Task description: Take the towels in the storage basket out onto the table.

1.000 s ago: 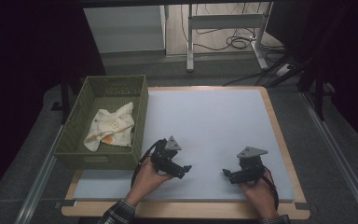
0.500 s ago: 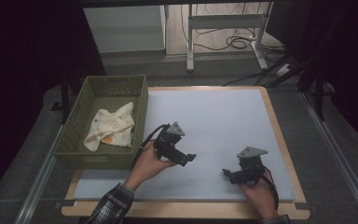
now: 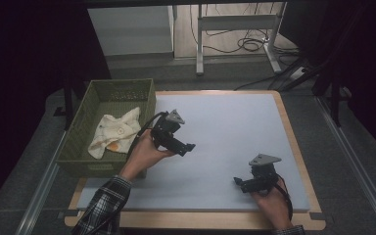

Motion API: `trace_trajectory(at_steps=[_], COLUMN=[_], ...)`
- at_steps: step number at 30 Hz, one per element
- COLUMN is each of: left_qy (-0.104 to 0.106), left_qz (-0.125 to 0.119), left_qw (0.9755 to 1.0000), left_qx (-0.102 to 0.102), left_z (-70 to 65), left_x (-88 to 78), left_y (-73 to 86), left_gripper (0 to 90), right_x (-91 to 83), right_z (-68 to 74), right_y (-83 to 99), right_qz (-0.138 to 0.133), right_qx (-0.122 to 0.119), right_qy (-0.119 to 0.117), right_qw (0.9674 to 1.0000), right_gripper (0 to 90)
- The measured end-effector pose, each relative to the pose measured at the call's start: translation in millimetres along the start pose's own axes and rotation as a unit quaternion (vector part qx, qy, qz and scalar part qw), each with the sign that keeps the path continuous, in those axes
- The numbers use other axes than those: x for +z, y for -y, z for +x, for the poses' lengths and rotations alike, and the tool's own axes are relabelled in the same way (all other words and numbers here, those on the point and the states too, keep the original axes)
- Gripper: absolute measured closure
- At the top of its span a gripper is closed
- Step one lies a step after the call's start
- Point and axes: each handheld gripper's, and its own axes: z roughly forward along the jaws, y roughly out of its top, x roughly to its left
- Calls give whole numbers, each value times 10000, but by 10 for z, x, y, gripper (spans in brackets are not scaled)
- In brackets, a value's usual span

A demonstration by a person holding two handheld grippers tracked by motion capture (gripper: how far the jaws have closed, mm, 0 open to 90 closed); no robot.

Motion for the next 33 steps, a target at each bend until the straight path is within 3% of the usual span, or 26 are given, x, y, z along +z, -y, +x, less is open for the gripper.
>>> trace_trajectory(at_steps=[8, 16, 23, 33], left_qy=[-388, -752, -1075, -1328], left_qz=[125, 314, 460, 640], left_qw=[9990, 9956, 9909, 9831], left_qx=[-164, -454, -664, -1082], left_z=[315, 609, 851, 1229], left_x=[-202, -349, -477, -628], left_y=[54, 166, 314, 631], left_gripper=[38, 49, 52, 73], right_x=[-1, -1, -1, 0], right_z=[0, 0, 0, 0], right_y=[0, 0, 0, 0], right_qz=[2, 3, 3, 3], right_qx=[3, 3, 1, 2], right_qy=[-3, -3, -4, -3], right_qw=[10000, 10000, 10000, 10000], right_gripper=[50, 50, 50, 50])
